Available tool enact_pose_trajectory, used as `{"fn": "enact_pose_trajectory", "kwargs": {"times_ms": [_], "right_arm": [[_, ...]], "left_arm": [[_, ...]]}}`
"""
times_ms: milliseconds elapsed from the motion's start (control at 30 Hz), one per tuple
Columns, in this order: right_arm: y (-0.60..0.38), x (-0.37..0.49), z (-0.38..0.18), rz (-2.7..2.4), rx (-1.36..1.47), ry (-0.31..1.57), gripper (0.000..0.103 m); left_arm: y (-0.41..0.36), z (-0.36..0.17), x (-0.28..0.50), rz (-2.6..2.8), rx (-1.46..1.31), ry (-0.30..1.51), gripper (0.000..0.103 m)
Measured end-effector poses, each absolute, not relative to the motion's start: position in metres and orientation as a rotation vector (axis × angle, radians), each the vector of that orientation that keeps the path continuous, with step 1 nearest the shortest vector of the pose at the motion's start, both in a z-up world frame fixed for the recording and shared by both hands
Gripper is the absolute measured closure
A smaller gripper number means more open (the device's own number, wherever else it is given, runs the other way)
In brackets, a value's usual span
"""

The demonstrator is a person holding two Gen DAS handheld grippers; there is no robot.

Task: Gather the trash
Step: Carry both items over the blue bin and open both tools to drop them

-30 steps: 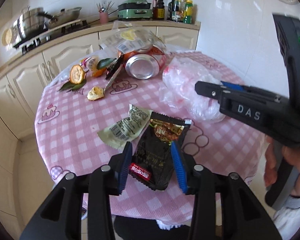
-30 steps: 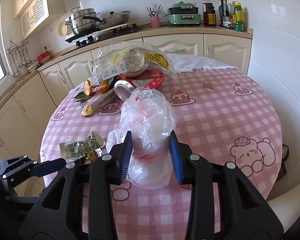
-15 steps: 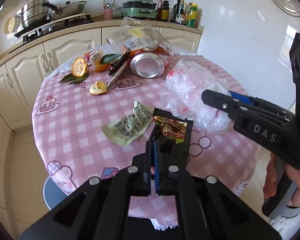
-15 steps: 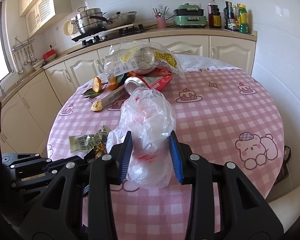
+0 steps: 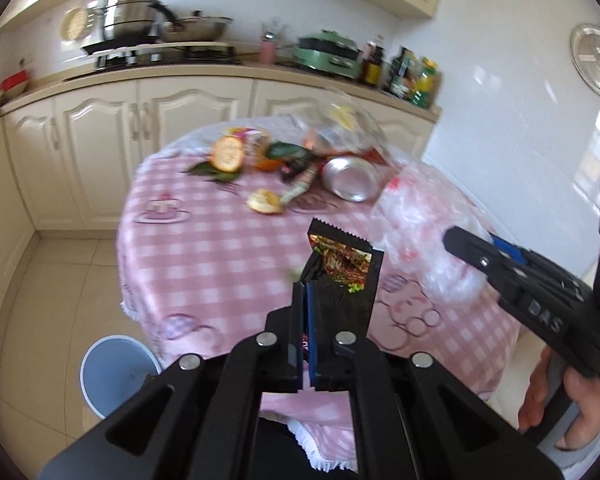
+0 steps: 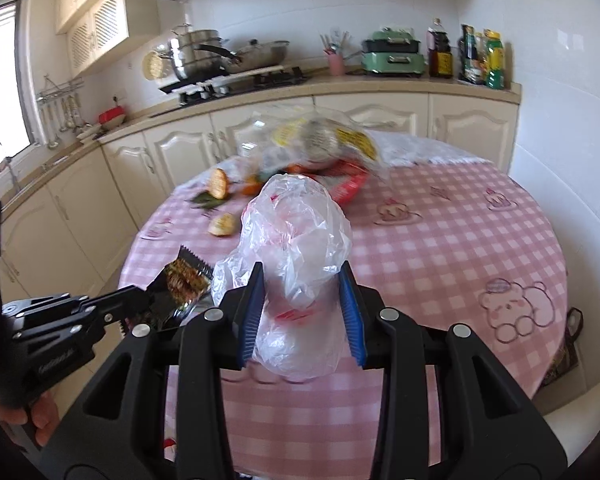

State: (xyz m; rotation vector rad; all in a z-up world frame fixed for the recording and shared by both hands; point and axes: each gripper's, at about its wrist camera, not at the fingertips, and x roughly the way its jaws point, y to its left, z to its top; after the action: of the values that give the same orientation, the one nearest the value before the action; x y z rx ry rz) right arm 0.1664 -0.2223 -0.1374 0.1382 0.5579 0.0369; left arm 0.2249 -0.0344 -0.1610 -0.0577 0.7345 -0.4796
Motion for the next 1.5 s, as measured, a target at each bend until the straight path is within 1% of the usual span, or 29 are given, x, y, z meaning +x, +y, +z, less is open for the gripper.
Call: {"fn": "enact_pose_trajectory", "kwargs": {"times_ms": [133, 267, 467, 633, 800, 967, 1167, 1200, 1233, 1267, 1333, 1400, 1433, 1467, 1500], "right_arm": [[-0.178, 0.171, -0.127, 0.127, 0.094, 0.527, 0.067], [-0.121, 0.188, -0.125, 0.244, 0.05, 0.523, 0.067], [-0.029, 0.225, -0.149, 0.394, -0.008, 0.57, 0.067], [0.052, 0.261, -0.199, 0.488, -0.082, 0.664, 0.067], [0.113, 0.299, -0.265, 0.522, -0.149, 0.774, 0.067], [0.138, 0.332, -0.322, 0.48, -0.194, 0.864, 0.067], [0.139, 0.353, -0.365, 0.428, -0.217, 0.927, 0.067], [0.138, 0.355, -0.37, 0.419, -0.214, 0.936, 0.067], [0.137, 0.357, -0.374, 0.411, -0.209, 0.944, 0.067], [0.136, 0.357, -0.378, 0.407, -0.206, 0.95, 0.067], [0.135, 0.361, -0.385, 0.397, -0.196, 0.963, 0.066], [0.134, 0.363, -0.389, 0.395, -0.19, 0.973, 0.066], [0.136, 0.364, -0.391, 0.398, -0.183, 0.977, 0.066], [0.137, 0.364, -0.392, 0.4, -0.181, 0.978, 0.066], [0.138, 0.365, -0.392, 0.402, -0.181, 0.978, 0.066]], "left_arm": [[0.005, -0.153, 0.224, -0.411, -0.097, 0.699, 0.102], [0.061, -0.152, 0.221, -0.28, -0.126, 0.667, 0.102], [0.158, -0.184, 0.227, -0.043, -0.192, 0.715, 0.102], [0.226, -0.232, 0.243, 0.09, -0.258, 0.8, 0.102], [0.279, -0.298, 0.276, 0.18, -0.305, 0.914, 0.102], [0.301, -0.349, 0.313, 0.207, -0.303, 0.999, 0.102], [0.299, -0.39, 0.345, 0.155, -0.306, 1.034, 0.099], [0.298, -0.396, 0.348, 0.146, -0.314, 1.032, 0.097], [0.297, -0.399, 0.353, 0.143, -0.318, 1.03, 0.086], [0.294, -0.401, 0.356, 0.14, -0.313, 1.027, 0.068], [0.293, -0.401, 0.355, 0.148, -0.293, 0.999, 0.057], [0.29, -0.398, 0.355, 0.178, -0.251, 0.963, 0.051], [0.291, -0.397, 0.349, 0.198, -0.234, 0.95, 0.044], [0.293, -0.396, 0.346, 0.224, -0.223, 0.937, 0.04], [0.296, -0.395, 0.344, 0.245, -0.222, 0.928, 0.04]]}}
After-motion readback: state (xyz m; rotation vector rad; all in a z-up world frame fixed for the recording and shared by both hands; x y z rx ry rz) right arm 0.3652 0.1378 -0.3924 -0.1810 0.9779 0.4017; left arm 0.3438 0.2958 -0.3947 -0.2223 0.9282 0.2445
